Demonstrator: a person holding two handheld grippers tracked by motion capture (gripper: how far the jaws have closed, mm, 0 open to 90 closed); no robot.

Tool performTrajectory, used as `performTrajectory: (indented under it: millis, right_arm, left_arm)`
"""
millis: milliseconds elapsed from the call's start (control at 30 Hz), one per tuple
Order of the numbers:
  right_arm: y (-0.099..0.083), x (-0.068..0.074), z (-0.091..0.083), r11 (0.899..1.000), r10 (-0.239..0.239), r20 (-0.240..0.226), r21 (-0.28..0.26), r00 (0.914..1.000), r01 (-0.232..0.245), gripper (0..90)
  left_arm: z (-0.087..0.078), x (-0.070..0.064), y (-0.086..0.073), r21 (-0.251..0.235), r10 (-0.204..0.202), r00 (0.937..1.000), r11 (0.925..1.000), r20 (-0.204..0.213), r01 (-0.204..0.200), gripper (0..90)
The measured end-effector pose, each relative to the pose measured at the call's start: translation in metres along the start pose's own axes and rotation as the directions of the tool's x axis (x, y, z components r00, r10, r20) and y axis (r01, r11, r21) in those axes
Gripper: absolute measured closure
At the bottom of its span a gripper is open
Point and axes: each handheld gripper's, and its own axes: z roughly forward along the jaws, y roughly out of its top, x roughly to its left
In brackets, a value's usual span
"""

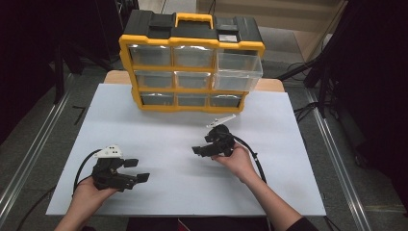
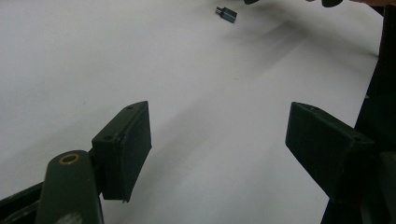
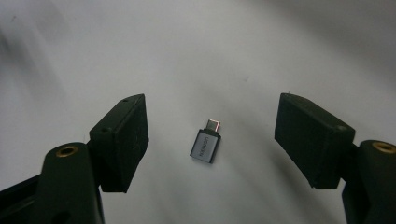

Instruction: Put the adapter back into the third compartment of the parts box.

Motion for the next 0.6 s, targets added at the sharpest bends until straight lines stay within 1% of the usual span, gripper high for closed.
performTrajectory:
  millis: [33,67,167,200,333,367,400,433,500,533,567,600]
  right_arm:
    - [0.0,0.0,0.0,1.0,0.0,0.0,0.0,1.0,0.0,24.4]
    - [-0.002,-0.001,0.002,1.0,0.0,-0.003,0.004,1.0,0.0,27.3]
    - [-0.003,-0.001,0.003,1.0,0.0,-0.003,0.012,1.0,0.0,28.8]
    - [-0.004,0.0,0.005,1.0,-0.005,-0.001,0.024,1.0,0.005,32.0]
    - [-0.005,0.004,0.009,0.998,-0.009,0.014,0.056,0.9999,0.009,39.5]
    - [-0.005,0.004,0.009,0.998,-0.009,0.014,0.056,0.9999,0.009,39.5]
    - [-0.006,0.005,0.012,0.997,-0.011,0.023,0.073,0.9997,0.009,44.4]
    - [-0.006,0.006,0.012,0.997,0.0,0.022,0.078,0.9998,-0.002,45.3]
    - [-0.006,0.007,0.013,0.997,-0.01,0.041,0.076,0.9991,0.007,49.4]
    - [-0.006,0.008,0.013,0.997,-0.006,0.044,0.078,0.999,0.003,52.3]
    - [-0.006,0.008,0.013,0.997,-0.006,0.044,0.078,0.999,0.003,52.3]
    - [-0.006,0.01,0.013,0.997,-0.004,0.055,0.081,0.9985,-0.001,56.7]
  left_arm:
    - [0.0,0.0,0.0,0.0,0.0,1.0,1.0,0.0,0.0,23.9]
    - [0.0,0.0,0.0,0.001,0.001,1.0,1.0,-0.002,-0.001,23.8]
    - [0.0,0.0,0.0,0.004,0.003,1.0,1.0,-0.007,-0.003,23.9]
    - [0.0,0.0,0.0,0.006,0.007,0.9999,1.0,-0.01,-0.007,23.8]
    - [0.001,-0.001,0.0,0.006,0.007,0.9999,1.0,-0.009,-0.007,23.8]
    - [0.001,-0.001,0.0,0.006,0.007,0.9999,1.0,-0.009,-0.007,23.9]
    - [0.001,-0.001,0.0,0.008,0.008,0.9999,0.9999,-0.009,-0.008,23.9]
    - [0.001,-0.001,0.0,0.008,0.008,0.9999,0.9999,-0.009,-0.008,23.8]
    - [0.001,-0.001,0.0,0.011,0.008,0.9999,0.9999,-0.01,-0.008,23.8]
    - [0.001,-0.001,0.0,0.011,0.008,0.9999,0.9999,-0.01,-0.008,23.9]
    - [0.001,-0.001,0.0,0.009,0.008,0.9999,0.9999,-0.01,-0.008,23.9]
    - [0.001,-0.001,0.0,0.009,0.007,0.9999,0.9999,-0.009,-0.007,23.8]
